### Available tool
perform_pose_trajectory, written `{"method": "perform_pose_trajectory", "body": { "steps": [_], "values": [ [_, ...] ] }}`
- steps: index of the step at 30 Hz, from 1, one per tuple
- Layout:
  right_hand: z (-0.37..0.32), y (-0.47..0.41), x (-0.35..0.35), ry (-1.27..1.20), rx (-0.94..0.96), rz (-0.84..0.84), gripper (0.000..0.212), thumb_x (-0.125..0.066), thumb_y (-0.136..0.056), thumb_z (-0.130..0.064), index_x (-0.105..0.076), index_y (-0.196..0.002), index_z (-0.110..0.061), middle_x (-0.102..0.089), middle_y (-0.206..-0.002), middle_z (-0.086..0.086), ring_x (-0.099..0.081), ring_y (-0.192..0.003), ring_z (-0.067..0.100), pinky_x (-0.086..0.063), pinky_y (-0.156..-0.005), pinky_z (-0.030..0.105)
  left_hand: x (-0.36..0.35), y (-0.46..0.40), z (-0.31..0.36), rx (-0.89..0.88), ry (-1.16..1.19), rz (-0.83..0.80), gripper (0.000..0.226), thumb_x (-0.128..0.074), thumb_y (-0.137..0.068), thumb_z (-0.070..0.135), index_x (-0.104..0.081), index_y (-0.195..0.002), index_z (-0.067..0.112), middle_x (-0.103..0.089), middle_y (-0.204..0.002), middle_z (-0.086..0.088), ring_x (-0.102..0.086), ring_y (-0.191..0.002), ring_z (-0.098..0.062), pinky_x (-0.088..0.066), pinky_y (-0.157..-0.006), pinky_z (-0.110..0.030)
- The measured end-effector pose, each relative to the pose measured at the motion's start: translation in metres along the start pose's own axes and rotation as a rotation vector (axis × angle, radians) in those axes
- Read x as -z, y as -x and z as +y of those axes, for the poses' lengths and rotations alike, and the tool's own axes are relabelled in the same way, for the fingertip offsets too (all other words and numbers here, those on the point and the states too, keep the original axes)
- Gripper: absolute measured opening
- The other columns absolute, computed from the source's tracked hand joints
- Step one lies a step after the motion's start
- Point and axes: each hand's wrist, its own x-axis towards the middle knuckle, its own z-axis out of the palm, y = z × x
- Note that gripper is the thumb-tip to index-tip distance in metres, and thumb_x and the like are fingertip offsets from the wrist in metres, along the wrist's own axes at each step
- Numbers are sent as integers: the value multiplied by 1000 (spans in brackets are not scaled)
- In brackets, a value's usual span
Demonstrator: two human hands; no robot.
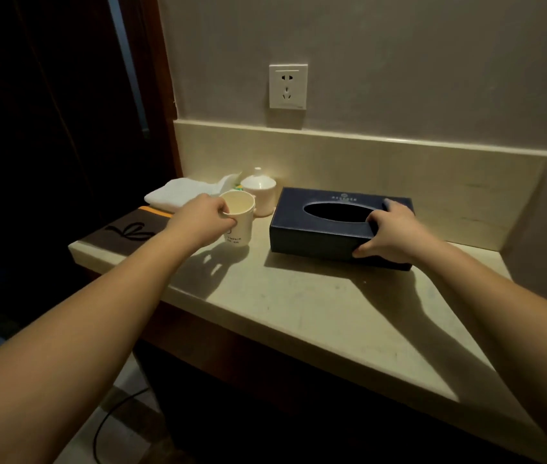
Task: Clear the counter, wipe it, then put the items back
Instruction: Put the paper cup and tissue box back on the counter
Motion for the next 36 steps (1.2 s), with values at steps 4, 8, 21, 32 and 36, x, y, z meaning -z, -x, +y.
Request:
{"method": "perform_pose_trajectory", "body": {
  "steps": [4, 8, 21, 32, 36],
  "values": [
    [-12, -22, -8, 24, -80, -52, 72, -78, -67, -54, -53, -125, -20, -21, -155, 13, -22, -140, 32, -33, -108, 53, -11, -30, -15, -13, -21, -53, 14, -61, -82, 37, -59, -87, 24, -61, -97, -7, -57, -88, -27, -50, -72, -36],
    [-25, -40, -14, 40, -126, -77, 76, -77, -69, -55, -51, -130, -18, -23, -154, 13, -23, -140, 32, -33, -108, 51, -20, -51, -28, -31, -51, -93, 14, -59, -83, 38, -59, -89, 25, -61, -98, -7, -58, -87, -26, -53, -75, -39],
    [-45, -78, -28, 50, -174, -98, 72, -75, -68, -58, -55, -122, -17, -44, -110, 4, -47, -97, 23, -43, -77, 32, -36, -86, -57, -151, 18, -44, 37, -60, -88, 46, -58, -116, 22, -49, -117, -2, -47, -91, -14, -45, -71, -30],
    [-44, -96, -27, 81, -179, -145, 69, -75, -69, -58, -52, -121, -19, -49, -109, 2, -51, -93, 21, -40, -74, 29, -40, -97, -57, -201, 52, -3, 28, -59, -91, 39, -61, -111, 19, -53, -113, -4, -42, -109, -20, -46, -89, -41],
    [-42, -98, -30, 76, -179, -141, 70, -75, -69, -58, -51, -122, -19, -49, -108, 1, -51, -93, 21, -40, -74, 29, -40, -99, -58, -212, 58, -4, 28, -59, -91, 37, -61, -113, 18, -53, -115, -5, -42, -111, -20, -44, -88, -37]
  ]
}}
